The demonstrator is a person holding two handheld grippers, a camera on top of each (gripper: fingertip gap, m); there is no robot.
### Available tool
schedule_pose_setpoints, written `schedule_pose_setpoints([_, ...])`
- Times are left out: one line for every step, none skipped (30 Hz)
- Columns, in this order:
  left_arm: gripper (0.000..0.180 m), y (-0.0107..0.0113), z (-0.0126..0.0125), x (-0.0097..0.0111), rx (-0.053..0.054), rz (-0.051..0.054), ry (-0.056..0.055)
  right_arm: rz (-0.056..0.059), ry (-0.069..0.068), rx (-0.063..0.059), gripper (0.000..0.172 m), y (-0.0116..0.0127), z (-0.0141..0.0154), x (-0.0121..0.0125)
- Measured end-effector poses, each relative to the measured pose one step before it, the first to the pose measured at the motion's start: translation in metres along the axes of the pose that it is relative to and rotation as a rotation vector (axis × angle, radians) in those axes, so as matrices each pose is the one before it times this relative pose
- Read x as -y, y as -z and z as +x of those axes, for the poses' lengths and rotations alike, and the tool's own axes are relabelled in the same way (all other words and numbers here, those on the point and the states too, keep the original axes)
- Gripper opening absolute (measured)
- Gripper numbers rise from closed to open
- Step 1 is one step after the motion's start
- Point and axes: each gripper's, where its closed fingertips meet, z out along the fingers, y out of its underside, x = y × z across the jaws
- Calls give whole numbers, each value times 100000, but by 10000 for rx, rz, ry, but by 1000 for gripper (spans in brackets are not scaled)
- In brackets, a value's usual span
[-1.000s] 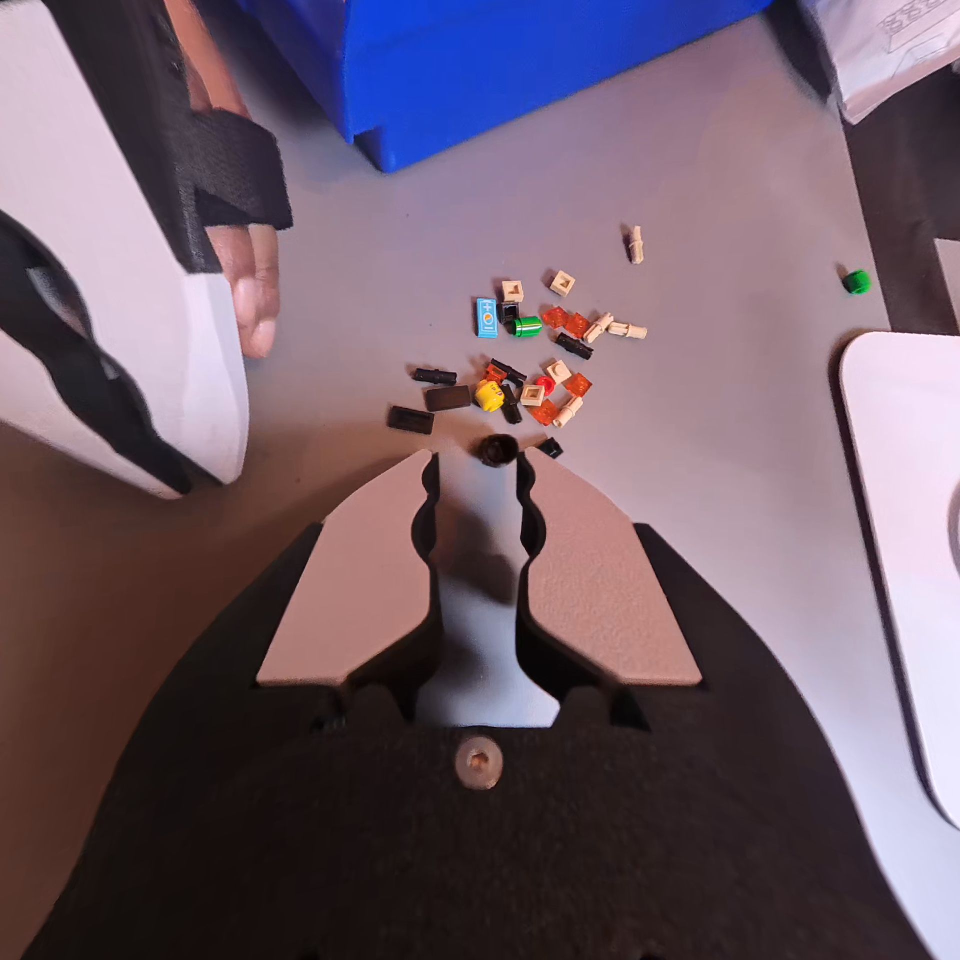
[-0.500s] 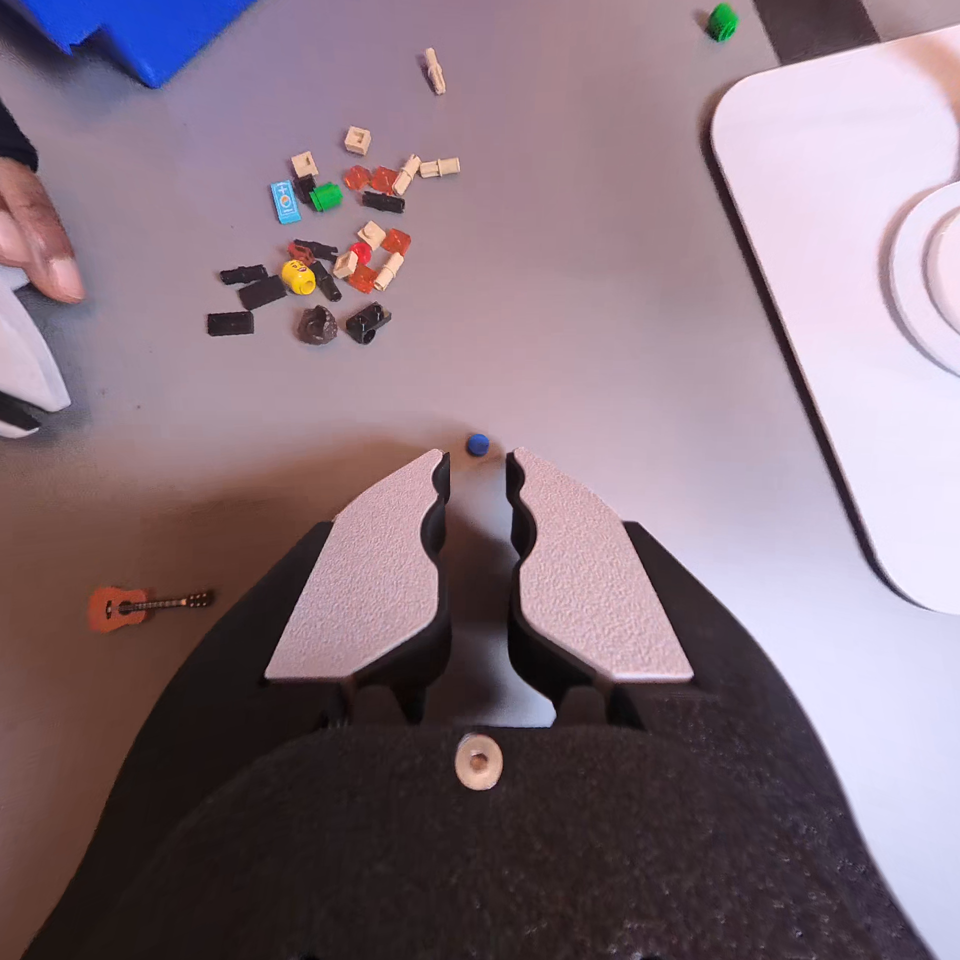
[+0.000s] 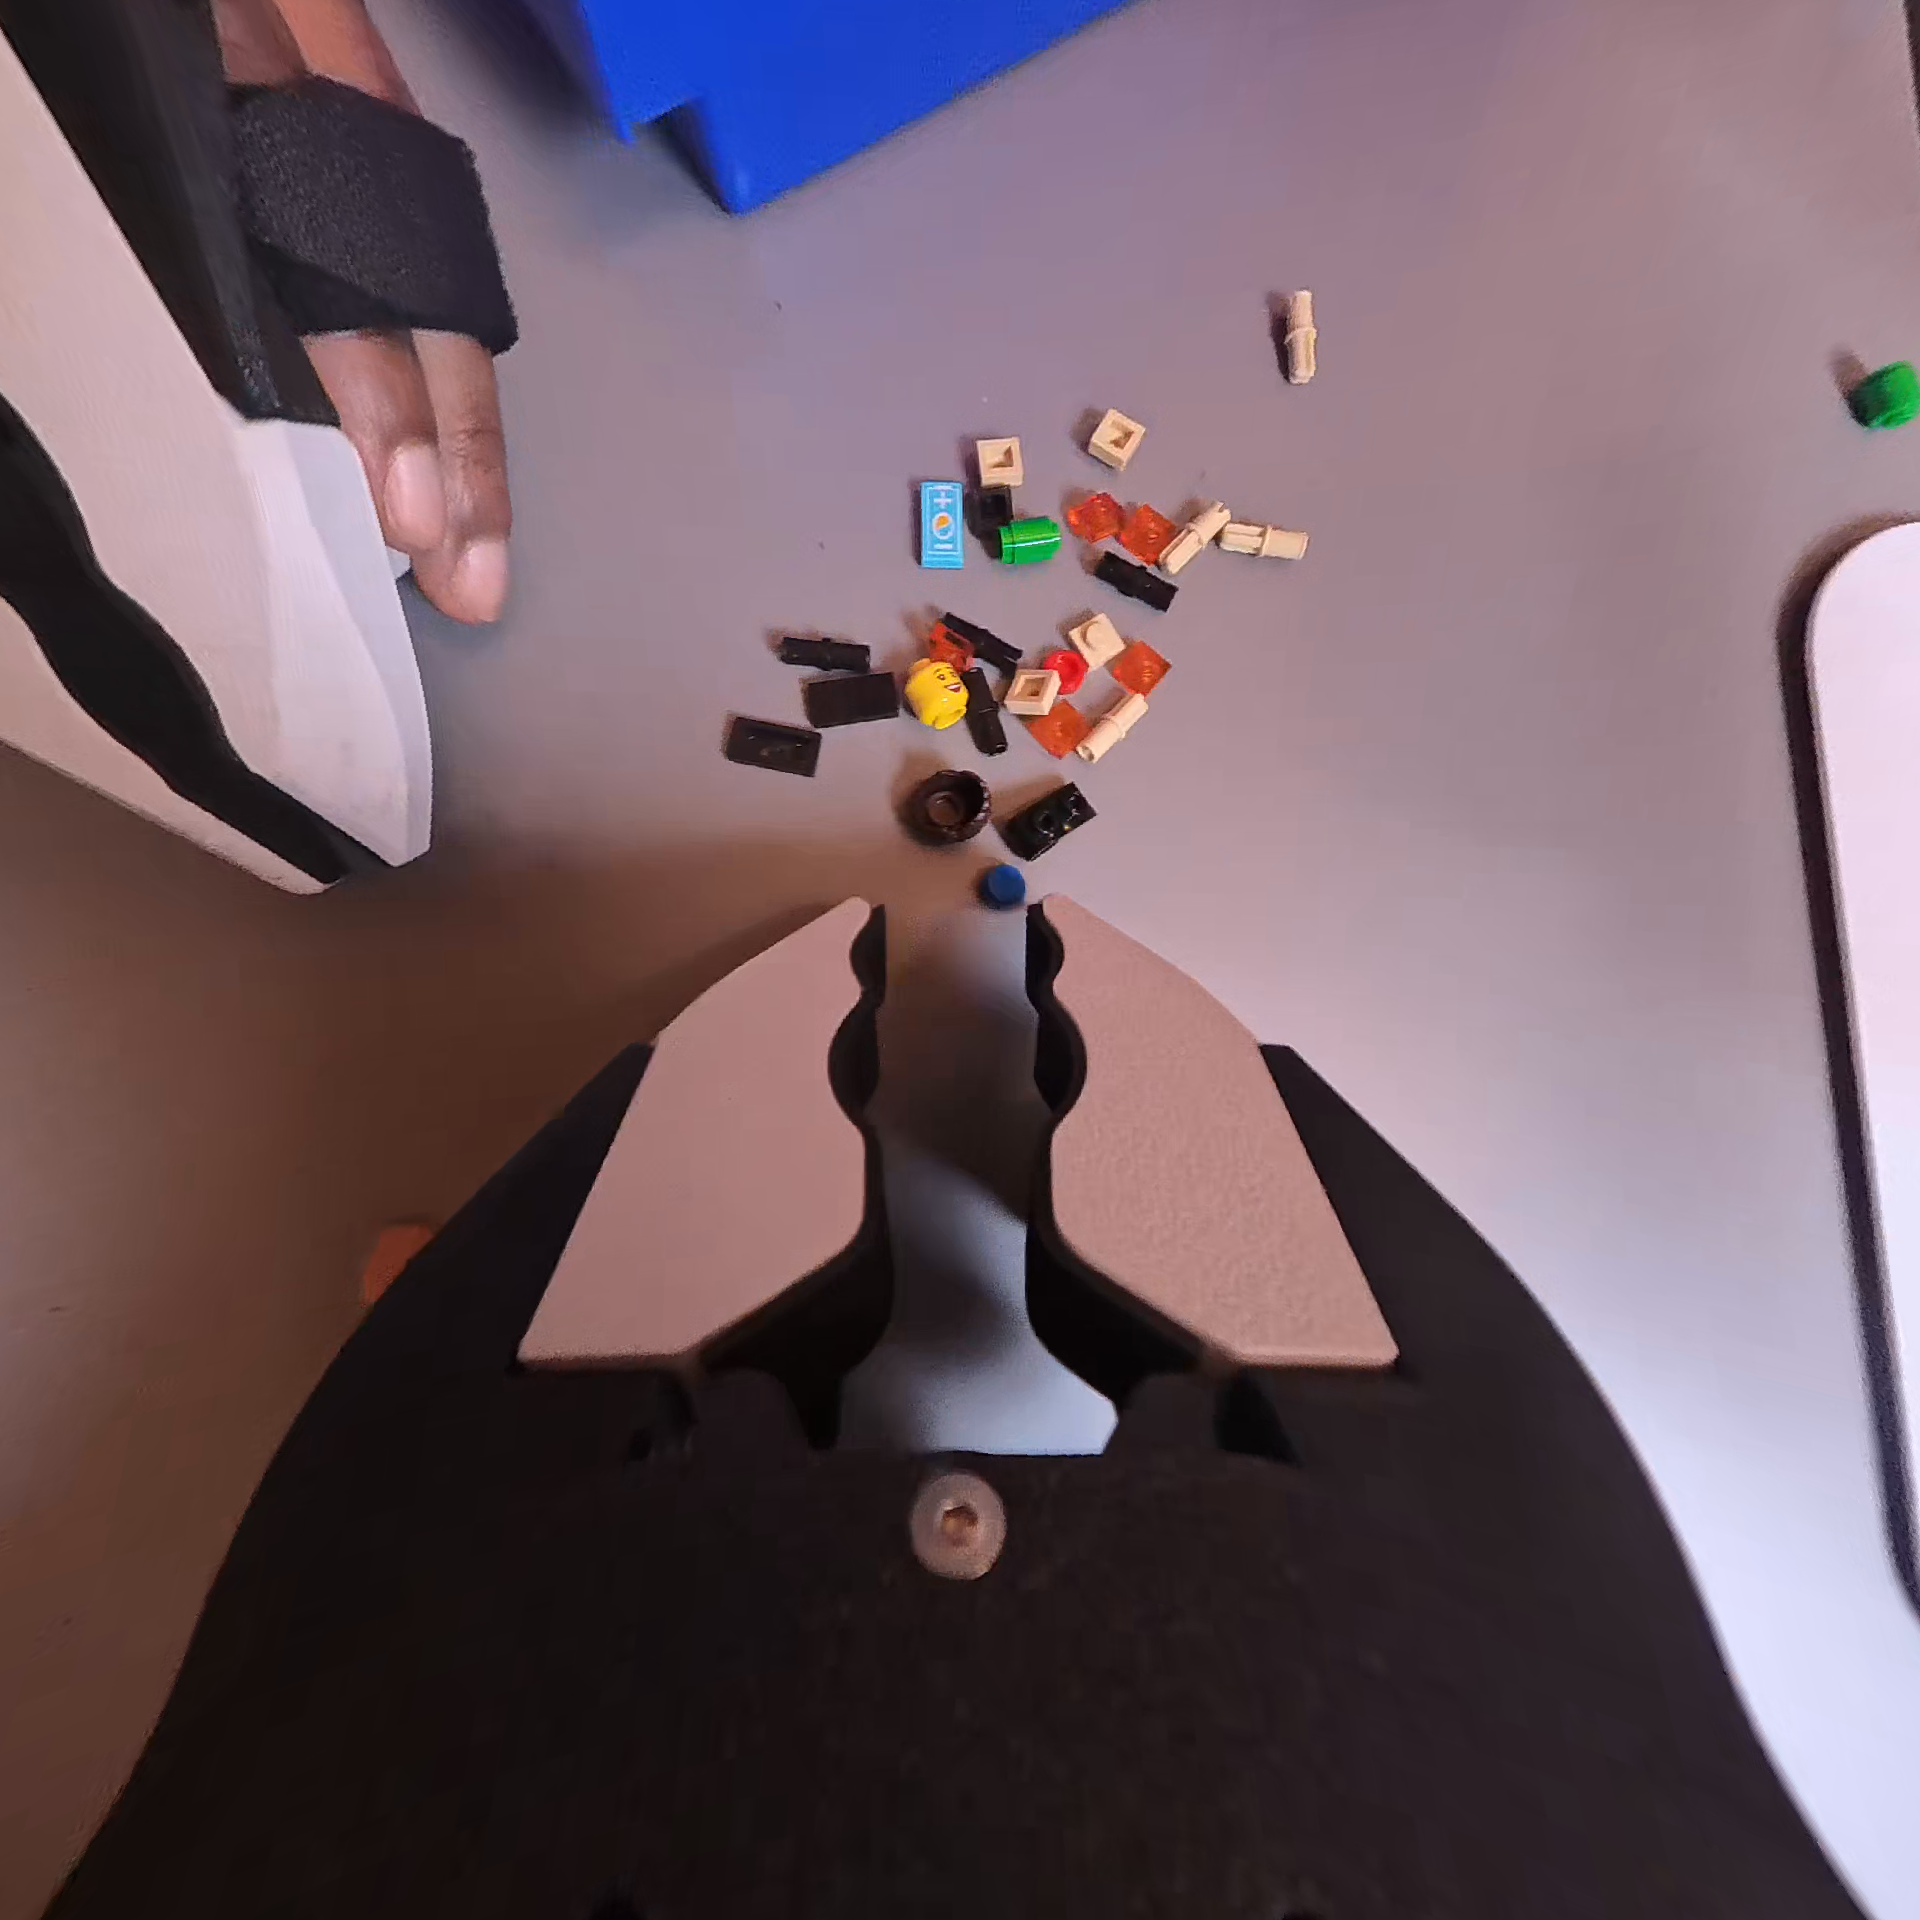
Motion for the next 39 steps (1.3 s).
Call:
schedule_pose_setpoints([10, 220, -118, 394, 70, 130, -20, 124, -126, 27, 28, 242, -93, -22])
schedule_pose_setpoints([10, 267, -121, 456, 68, 132, -37, 69, -104, 24, 30, 301, -115, -125])
schedule_pose_setpoints([10, 321, -175, 469, 78, 93, -54, 14, -48, -5, 32, 323, -142, -214])
schedule_pose_setpoints([10, 412, -297, 568, 132, 92, -96, 7, -18, -49, 33, 370, -169, -205])
schedule_pose_setpoints([10, 571, -496, 752, 187, 108, -129, 24, -31, -72, 35, 443, -201, -186])
schedule_pose_setpoints([10, 798, -897, 961, 326, 101, -77, 106, -63, -114, 37, 567, -198, -118])
schedule_pose_setpoints([9, 1001, -1342, 1176, 479, 152, -59, 224, -73, -135, 37, 702, -217, -58])
schedule_pose_setpoints([7, 1105, -1705, 1244, 549, 165, -84, 306, -68, -180, 36, 817, -210, -87])
schedule_pose_setpoints([3, 1045, -1984, 1121, 583, 92, -81, 348, -74, -245, 36, 915, -146, -148])
schedule_pose_setpoints([2, 748, -2069, 771, 467, -79, -75, 387, -109, -256, 36, 978, -163, -207])
schedule_pose_setpoints([3, 353, -1882, 184, 193, -396, -57, 414, -161, -203, 36, 1009, -267, -228])
schedule_pose_setpoints([5, -65, -1588, -361, -66, -654, -73, 384, -190, -143, 35, 1001, -383, -290])
schedule_pose_setpoints([7, -488, -1182, -714, -347, -773, -118, 322, -172, -144, 35, 963, -419, -389])
schedule_pose_setpoints([10, -831, -1014, -691, -411, -698, -73, 253, -123, -183, 35, 909, -376, -510])
schedule_pose_setpoints([12, -1078, -1192, -406, -174, -506, -64, 184, -80, -221, 34, 837, -284, -588])
schedule_pose_setpoints([12, -1331, -935, -410, -139, -488, -240, 124, -60, -221, 33, 774, -230, -619])
schedule_pose_setpoints([13, -1587, -435, -792, -264, -755, -346, 86, -57, -186, 32, 721, -197, -593])
schedule_pose_setpoints([15, -1708, -477, -1116, -63, -1079, -427, 82, -65, -146, 32, 663, -152, -501])
schedule_pose_setpoints([18, -1743, -671, -1079, 233, -1119, -786, 80, -64, -121, 31, 618, -97, -416])
schedule_pose_setpoints([19, -1700, -629, -1047, 320, -1089, -1034, 76, -51, -105, 31, 580, -6, -352])
schedule_pose_setpoints([22, -1600, -508, -1050, 193, -1067, -801, 102, -55, -110, 31, 539, 88, -272])
schedule_pose_setpoints([24, -1461, -413, -707, -2, -760, -143, 142, -85, -106, 29, 495, 171, -178])
schedule_pose_setpoints([27, -1270, -61, -148, -372, -310, 464, 131, -122, -37, 28, 452, 132, -127])
schedule_pose_setpoints([29, -1029, -29, 38, -456, -128, 653, 97, -128, 14, 27, 404, 62, -67])
schedule_pose_setpoints([29, -807, -362, -13, -220, -110, 413, 106, -71, -7, 27, 378, 70, 10])
schedule_pose_setpoints([29, -671, -674, -98, 40, -105, 96, 103, 20, -6, 26, 350, 41, -2])
schedule_pose_setpoints([29, -629, -611, -116, 69, -75, -51, 24, 60, 5, 25, 298, 15, -102])
schedule_pose_setpoints([29, -615, -277, -105, -86, -34, -51, -41, 53, -12, 25, 245, 42, -163])
schedule_pose_setpoints([28, -558, -143, -250, -144, -129, -6, -25, 39, -4, 25, 230, 1, -107])
schedule_pose_setpoints([28, -479, -272, -316, -39, -196, -28, 31, 20, 0, 25, 202, -15, 15])
schedule_pose_setpoints([28, -388, -171, -80, -41, -26, -143, 41, 15, -3, 25, 173, -26, 51])
schedule_pose_setpoints([28, -366, -152, -45, -26, 11, -134, 13, 21, -5, 25, 137, -14, 40])
schedule_pose_setpoints([29, -374, -95, -109, -62, -54, -119, 16, 25, -23, 25, 117, 21, 52])
schedule_pose_setpoints([29, -353, -161, -22, 1, 18, -143, 34, 18, -19, 25, 94, 20, 80])
schedule_pose_setpoints([29, -319, -243, 17, 38, 37, -104, 25, -7, -1, 25, 65, 16, 70])
schedule_pose_setpoints([25, -248, -293, 11, 20, 35, 9, 7, -30, 0, 25, 46, 45, 35])
schedule_pose_setpoints([25, -148, -279, 68, -44, 92, 84, 9, -40, -4, 25, 17, 60, 5])
schedule_pose_setpoints([25, -139, -241, 27, -88, 46, 131, 4, -46, -2, 25, 20, 61, -24])
schedule_pose_setpoints([25, -92, -147, -32, -109, 24, 47, -18, -53, -3, 25, 0, 64, -58])
